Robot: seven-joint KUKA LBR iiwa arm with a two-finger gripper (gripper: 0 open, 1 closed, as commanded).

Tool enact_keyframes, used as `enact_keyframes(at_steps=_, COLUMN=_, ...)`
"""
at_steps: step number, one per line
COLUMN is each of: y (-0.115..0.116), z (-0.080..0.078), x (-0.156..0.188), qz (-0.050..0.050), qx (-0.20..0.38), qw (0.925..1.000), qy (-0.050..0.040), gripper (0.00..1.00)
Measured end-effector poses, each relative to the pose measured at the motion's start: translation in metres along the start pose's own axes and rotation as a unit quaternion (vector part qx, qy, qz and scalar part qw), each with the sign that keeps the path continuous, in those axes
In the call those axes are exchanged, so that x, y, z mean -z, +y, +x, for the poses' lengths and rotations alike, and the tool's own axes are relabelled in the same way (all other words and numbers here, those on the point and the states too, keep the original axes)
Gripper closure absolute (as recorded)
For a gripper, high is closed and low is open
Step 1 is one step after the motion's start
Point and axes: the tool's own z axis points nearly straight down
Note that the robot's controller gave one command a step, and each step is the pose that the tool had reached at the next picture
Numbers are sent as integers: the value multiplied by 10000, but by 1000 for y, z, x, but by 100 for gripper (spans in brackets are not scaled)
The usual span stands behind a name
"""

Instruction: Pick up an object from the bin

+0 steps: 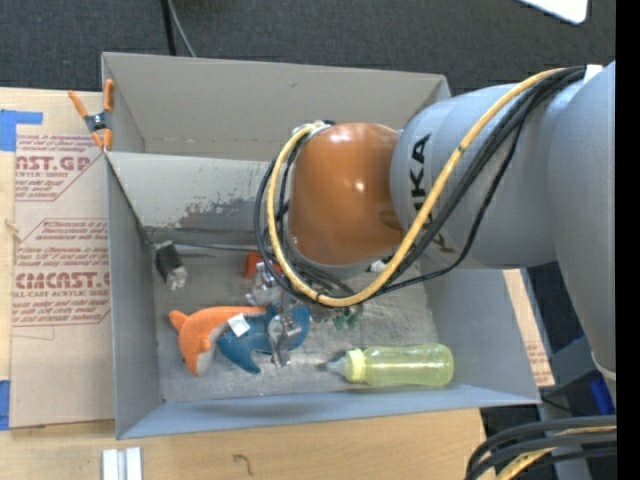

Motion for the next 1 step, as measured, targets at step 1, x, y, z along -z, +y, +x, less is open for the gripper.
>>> enact_keyframes(at_steps=1, y=1, z=3, x=27, qz=-1, qx=18, qw=10000, qy=-54, gripper=100)
